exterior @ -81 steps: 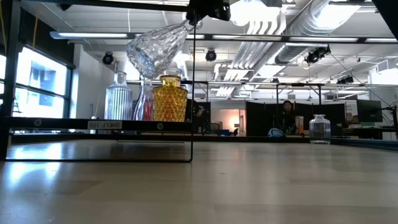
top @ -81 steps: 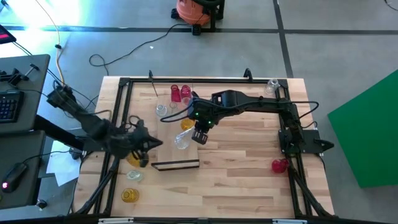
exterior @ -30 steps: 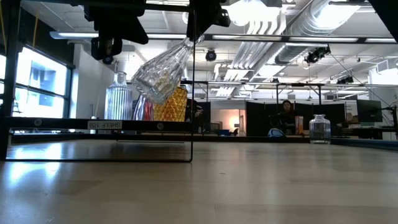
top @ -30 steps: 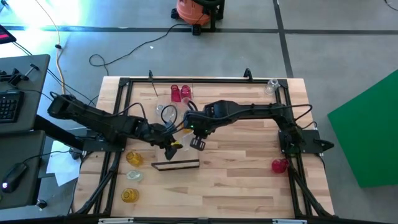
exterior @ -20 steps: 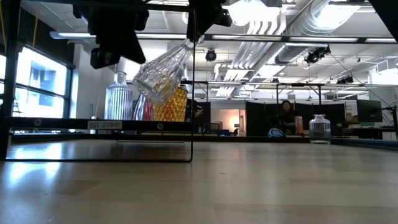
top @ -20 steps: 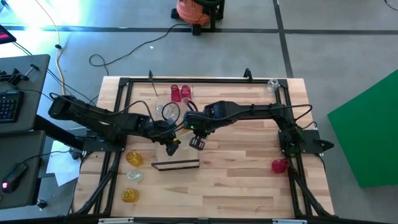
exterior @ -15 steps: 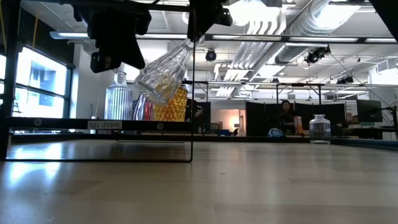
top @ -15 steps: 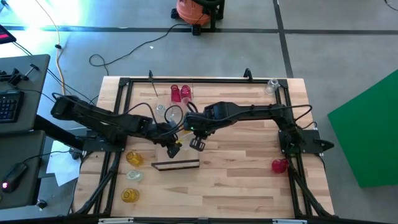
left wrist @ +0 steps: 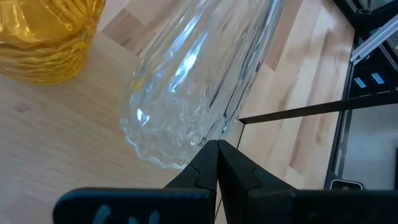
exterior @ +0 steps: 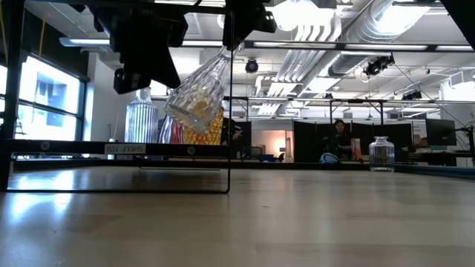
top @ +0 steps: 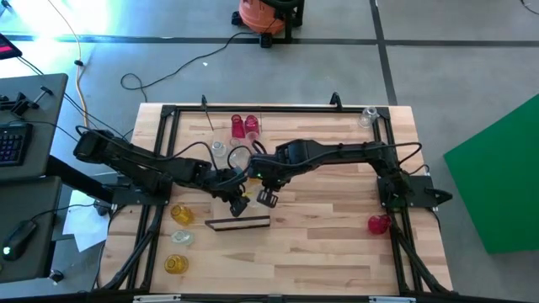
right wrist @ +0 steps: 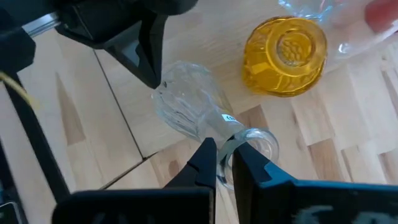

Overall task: Sort vases onto shelf
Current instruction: Put the transparent vase on the shelf

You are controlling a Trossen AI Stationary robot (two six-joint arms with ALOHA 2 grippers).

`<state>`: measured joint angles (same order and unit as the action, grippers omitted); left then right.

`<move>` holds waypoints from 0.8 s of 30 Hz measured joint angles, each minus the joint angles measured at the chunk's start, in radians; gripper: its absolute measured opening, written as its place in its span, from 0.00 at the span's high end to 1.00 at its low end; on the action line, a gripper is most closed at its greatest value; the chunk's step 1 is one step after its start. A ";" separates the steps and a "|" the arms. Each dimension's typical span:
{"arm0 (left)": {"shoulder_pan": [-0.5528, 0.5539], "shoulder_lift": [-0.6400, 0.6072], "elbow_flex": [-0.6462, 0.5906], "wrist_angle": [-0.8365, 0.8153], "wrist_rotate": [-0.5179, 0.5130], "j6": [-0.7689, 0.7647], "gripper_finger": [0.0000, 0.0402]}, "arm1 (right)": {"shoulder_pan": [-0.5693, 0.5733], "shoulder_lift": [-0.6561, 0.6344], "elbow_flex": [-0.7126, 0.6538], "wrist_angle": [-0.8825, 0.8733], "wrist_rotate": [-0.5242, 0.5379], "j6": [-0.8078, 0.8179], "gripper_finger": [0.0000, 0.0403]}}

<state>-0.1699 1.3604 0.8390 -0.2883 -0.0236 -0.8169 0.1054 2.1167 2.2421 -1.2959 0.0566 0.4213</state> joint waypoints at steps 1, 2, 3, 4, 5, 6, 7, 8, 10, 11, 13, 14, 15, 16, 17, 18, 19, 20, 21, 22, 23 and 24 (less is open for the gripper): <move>0.000 -0.001 0.000 0.001 0.000 0.000 1.00 | -0.001 0.003 0.000 0.004 -0.013 0.000 1.00; 0.000 -0.001 0.000 -0.002 0.001 0.000 1.00 | -0.003 0.005 0.000 0.008 -0.029 0.000 1.00; 0.000 0.000 0.000 -0.004 0.001 0.000 1.00 | -0.003 0.007 0.000 0.012 -0.037 0.000 1.00; -0.001 0.000 0.000 -0.004 0.001 -0.001 1.00 | -0.003 0.013 0.000 0.014 -0.040 0.000 1.00; -0.002 0.000 0.000 -0.004 0.002 -0.001 1.00 | -0.002 0.017 0.000 0.017 -0.043 0.000 1.00; -0.002 0.000 0.000 -0.004 0.001 -0.001 1.00 | -0.001 0.020 0.000 0.018 -0.048 0.000 1.00; -0.002 0.000 0.000 -0.002 0.001 -0.001 1.00 | -0.001 0.026 0.000 0.019 -0.051 0.000 1.00; -0.002 0.000 0.000 0.002 0.000 -0.001 1.00 | 0.000 0.032 0.000 0.022 -0.052 -0.001 1.00; -0.001 0.000 0.000 0.006 -0.007 -0.001 1.00 | 0.001 0.039 0.000 0.023 -0.068 -0.003 1.00; -0.001 -0.001 0.000 0.008 -0.008 -0.001 1.00 | 0.002 0.041 0.000 0.025 -0.068 -0.003 1.00; -0.002 -0.001 0.000 0.010 -0.007 0.000 1.00 | 0.002 0.042 0.000 0.025 -0.074 -0.003 1.00; -0.002 -0.002 0.000 0.011 -0.008 0.000 1.00 | 0.002 0.042 0.000 0.026 -0.074 -0.003 0.99; -0.001 -0.002 0.000 0.011 -0.008 0.000 1.00 | 0.002 0.042 0.000 0.027 -0.073 -0.003 0.99; -0.001 -0.002 0.000 0.011 -0.011 0.000 1.00 | 0.002 0.042 0.000 0.029 -0.069 -0.003 0.98; -0.001 -0.002 0.000 0.011 -0.013 0.000 1.00 | 0.003 0.042 0.000 0.031 -0.061 -0.003 0.97; -0.001 -0.002 0.000 0.010 -0.016 0.000 1.00 | 0.004 0.042 0.000 0.034 -0.052 -0.003 0.95; 0.000 -0.002 0.000 0.009 -0.020 0.000 1.00 | 0.005 0.042 0.000 0.037 -0.047 -0.003 0.94; 0.000 -0.001 0.000 0.008 -0.026 0.000 1.00 | 0.005 0.042 0.000 0.040 -0.047 -0.003 0.93; 0.001 -0.001 0.000 0.009 -0.029 0.001 1.00 | 0.005 0.042 0.000 0.044 -0.046 -0.003 0.92; 0.001 -0.001 0.000 0.009 -0.029 0.001 1.00 | 0.004 0.042 0.000 0.046 -0.045 -0.003 0.91; 0.001 -0.001 0.000 0.008 -0.028 0.005 1.00 | 0.004 0.042 0.000 0.046 -0.042 -0.003 0.90; 0.001 -0.001 0.000 0.008 -0.027 0.009 1.00 | 0.004 0.042 0.000 0.049 -0.039 -0.003 0.90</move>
<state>-0.1692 1.3594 0.8391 -0.2800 -0.0507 -0.8084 0.1093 2.1590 2.2425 -1.2472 0.0177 0.4180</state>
